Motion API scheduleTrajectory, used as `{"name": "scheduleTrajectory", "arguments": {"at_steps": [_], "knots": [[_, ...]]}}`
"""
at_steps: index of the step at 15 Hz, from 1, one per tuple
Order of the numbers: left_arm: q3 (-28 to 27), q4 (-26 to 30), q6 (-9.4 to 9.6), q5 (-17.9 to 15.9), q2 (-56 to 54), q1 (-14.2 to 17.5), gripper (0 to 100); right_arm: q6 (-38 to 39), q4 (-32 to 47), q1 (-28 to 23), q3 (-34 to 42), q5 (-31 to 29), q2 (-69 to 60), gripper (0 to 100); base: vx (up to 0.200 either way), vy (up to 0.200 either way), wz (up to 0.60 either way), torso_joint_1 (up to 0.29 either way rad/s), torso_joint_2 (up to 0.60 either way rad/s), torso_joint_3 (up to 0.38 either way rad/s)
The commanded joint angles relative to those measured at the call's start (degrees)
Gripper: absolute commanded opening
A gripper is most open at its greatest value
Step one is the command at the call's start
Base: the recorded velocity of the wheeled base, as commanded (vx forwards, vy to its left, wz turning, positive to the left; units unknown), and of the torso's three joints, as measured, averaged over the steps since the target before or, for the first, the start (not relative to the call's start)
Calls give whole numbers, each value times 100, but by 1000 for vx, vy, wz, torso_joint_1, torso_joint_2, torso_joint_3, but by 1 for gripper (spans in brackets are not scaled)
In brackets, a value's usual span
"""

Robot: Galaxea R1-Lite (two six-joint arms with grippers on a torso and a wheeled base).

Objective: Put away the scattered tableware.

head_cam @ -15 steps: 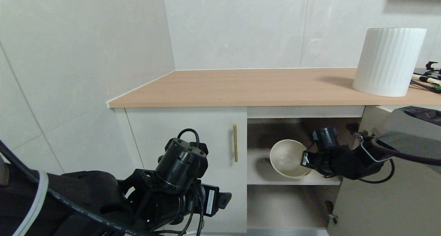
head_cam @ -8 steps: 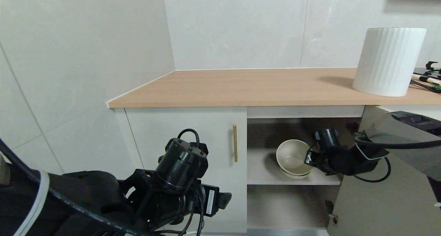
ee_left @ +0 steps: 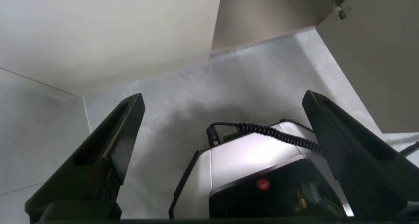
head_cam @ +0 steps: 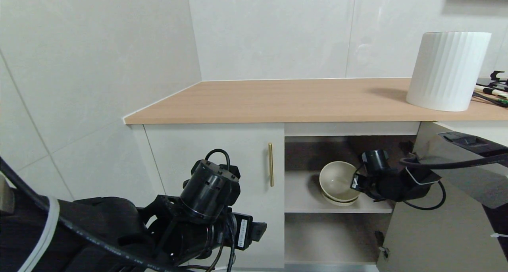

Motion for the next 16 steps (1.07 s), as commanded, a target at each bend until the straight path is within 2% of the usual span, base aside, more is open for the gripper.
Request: {"name": "scheduleTrajectory", "arguments": {"at_steps": [1, 8, 9, 16], "knots": [[1, -2, -3, 3, 12, -4, 100, 1, -1, -13, -10, -3, 32, 0, 0, 0, 0, 0, 0, 0], [1, -2, -3, 3, 3, 5, 100, -8, -1, -13, -10, -21, 41, 0, 0, 0, 0, 0, 0, 0], [1, -2, -3, 3, 3, 5, 100, -8, -1, -4, -1, -21, 41, 100, 0, 0, 0, 0, 0, 0], [1, -2, -3, 3, -6, 5, 100, -8, -1, 22, 43, -21, -11, 100, 0, 0, 0, 0, 0, 0]]}}
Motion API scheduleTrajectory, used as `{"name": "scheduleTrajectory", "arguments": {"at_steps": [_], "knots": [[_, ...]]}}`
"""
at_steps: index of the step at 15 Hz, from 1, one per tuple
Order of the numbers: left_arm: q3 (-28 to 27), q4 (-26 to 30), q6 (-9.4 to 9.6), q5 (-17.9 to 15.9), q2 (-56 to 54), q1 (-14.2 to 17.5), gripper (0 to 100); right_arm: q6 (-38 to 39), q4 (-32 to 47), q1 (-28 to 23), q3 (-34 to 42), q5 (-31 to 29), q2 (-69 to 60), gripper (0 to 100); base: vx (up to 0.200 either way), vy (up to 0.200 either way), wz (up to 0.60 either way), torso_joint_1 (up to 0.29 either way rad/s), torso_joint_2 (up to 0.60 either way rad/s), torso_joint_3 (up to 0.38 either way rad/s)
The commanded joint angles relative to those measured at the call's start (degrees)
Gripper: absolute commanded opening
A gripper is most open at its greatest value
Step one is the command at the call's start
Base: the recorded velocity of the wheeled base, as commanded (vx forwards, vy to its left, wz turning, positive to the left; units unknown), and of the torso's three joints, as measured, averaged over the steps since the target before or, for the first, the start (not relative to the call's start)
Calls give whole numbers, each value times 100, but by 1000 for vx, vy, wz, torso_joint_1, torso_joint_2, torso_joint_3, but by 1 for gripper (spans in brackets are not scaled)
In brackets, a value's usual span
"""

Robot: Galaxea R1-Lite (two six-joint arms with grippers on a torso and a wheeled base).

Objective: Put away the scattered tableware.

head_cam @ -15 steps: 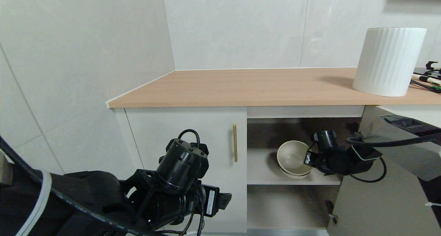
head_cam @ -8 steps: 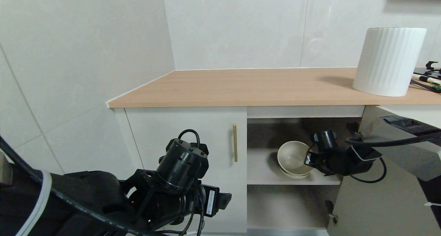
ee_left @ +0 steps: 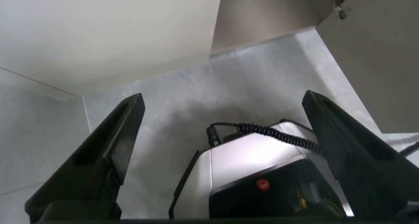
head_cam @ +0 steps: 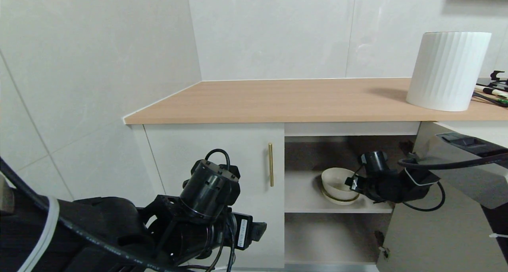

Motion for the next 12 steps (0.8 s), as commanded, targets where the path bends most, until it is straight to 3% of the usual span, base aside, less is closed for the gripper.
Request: {"name": "scheduleTrajectory", "arguments": {"at_steps": [1, 3, 8, 10, 12], "knots": [[1, -2, -12, 1, -12, 17, 100, 7, 1, 10, 35, -1, -66, 100, 0, 0, 0, 0, 0, 0], [-17, -11, -12, 1, -56, 97, 100, 7, 1, 19, 167, 7, -242, 100, 0, 0, 0, 0, 0, 0], [-25, 42, 50, -17, -1023, 615, 100, -37, 862, 713, 1688, 614, -2711, 100, 0, 0, 0, 0, 0, 0], [-25, 112, 173, -25, -1480, 782, 100, -46, 1592, 1117, 1863, 658, -3775, 100, 0, 0, 0, 0, 0, 0], [1, 525, 199, -25, -2007, 800, 100, -54, 2515, 1530, 1925, 667, -4636, 100, 0, 0, 0, 0, 0, 0]]}}
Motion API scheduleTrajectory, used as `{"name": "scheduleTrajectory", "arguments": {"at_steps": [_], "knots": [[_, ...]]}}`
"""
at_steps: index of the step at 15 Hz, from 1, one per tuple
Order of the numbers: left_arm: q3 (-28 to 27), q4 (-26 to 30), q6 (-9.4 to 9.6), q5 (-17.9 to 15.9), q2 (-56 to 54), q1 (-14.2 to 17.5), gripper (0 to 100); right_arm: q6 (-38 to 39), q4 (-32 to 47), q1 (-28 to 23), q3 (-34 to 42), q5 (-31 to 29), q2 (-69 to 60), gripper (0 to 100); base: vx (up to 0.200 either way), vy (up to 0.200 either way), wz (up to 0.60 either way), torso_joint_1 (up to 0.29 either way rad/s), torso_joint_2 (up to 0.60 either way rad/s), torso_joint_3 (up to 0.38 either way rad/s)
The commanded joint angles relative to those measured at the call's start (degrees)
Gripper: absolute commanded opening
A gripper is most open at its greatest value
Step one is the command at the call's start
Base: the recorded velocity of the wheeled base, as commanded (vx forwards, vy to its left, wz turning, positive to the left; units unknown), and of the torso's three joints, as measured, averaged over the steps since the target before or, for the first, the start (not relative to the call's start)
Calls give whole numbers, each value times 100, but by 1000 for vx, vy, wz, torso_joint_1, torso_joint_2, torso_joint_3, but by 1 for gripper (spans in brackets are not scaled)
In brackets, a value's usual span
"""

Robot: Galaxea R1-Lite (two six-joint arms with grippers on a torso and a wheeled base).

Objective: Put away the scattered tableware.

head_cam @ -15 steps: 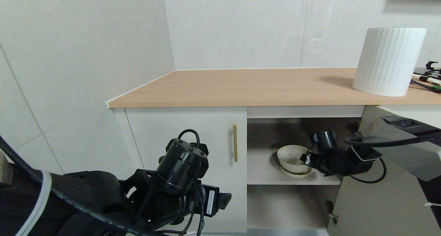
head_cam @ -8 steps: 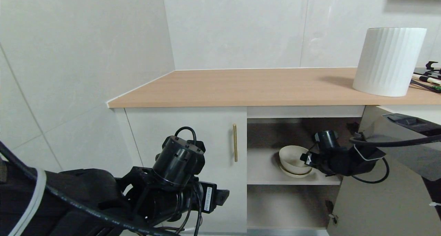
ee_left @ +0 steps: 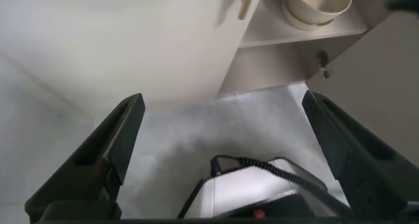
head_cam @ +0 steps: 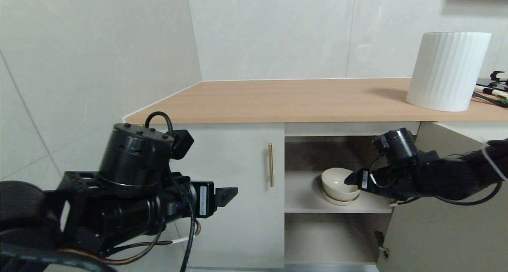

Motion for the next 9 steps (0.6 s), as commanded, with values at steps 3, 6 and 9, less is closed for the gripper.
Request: {"name": "scheduleTrajectory", "arguments": {"at_steps": [3, 6, 9], "knots": [[260, 754, 6, -245, -1519, 292, 100, -357, 1347, 716, 771, 93, -2487, 100, 0, 0, 0, 0, 0, 0], [410, 1150, -3, -798, -2380, 547, 100, -383, 1365, 830, 1210, 137, -3208, 100, 0, 0, 0, 0, 0, 0], [524, 1150, -12, -869, -2477, 723, 100, -401, 1391, 936, 1359, 111, -3498, 100, 0, 0, 0, 0, 0, 0]]}}
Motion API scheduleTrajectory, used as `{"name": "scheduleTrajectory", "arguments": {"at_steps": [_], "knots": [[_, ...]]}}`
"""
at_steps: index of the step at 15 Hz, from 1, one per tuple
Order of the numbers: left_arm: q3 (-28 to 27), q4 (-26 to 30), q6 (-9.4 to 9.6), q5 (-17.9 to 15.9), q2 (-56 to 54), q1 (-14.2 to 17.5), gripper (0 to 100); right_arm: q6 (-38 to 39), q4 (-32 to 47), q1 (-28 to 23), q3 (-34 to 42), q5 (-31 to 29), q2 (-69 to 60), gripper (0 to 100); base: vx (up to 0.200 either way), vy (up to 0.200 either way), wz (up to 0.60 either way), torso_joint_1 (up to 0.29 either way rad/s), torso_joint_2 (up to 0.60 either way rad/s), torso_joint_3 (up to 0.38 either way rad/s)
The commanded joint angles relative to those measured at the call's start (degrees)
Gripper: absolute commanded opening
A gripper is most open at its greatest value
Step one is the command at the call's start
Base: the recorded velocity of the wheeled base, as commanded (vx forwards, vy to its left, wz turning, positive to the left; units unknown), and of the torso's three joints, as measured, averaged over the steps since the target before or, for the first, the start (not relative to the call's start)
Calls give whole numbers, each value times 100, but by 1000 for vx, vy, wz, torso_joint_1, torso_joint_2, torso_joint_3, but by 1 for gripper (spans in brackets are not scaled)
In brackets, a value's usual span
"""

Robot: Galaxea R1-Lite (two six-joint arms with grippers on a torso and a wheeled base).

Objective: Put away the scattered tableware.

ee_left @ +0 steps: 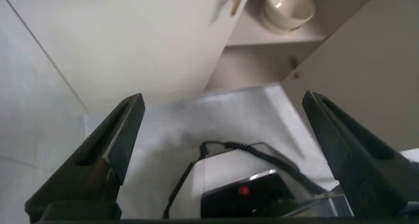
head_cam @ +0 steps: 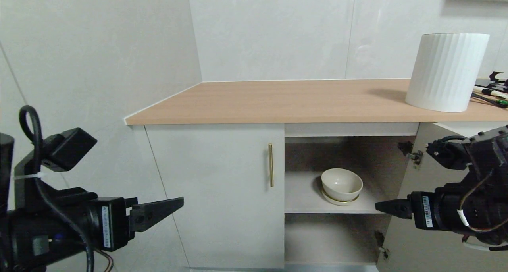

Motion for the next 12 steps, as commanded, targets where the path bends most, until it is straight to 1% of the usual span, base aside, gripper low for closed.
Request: {"name": "scheduleTrajectory", "arguments": {"at_steps": [1, 2, 4, 12], "knots": [[100, -18, -1, 4, -271, 78, 100, -4, 177, 62, 97, 11, -563, 100, 0, 0, 0, 0, 0, 0], [135, -18, -1, 4, -271, 78, 100, -4, 344, 62, 88, 20, -651, 100, 0, 0, 0, 0, 0, 0], [188, -18, -1, 13, -324, 69, 100, -4, 371, 62, 88, 20, -730, 100, 0, 0, 0, 0, 0, 0], [179, -18, 17, -4, -315, 69, 100, -21, 371, 105, 141, 20, -686, 100, -200, 0, 0, 4, -1, 1]]}}
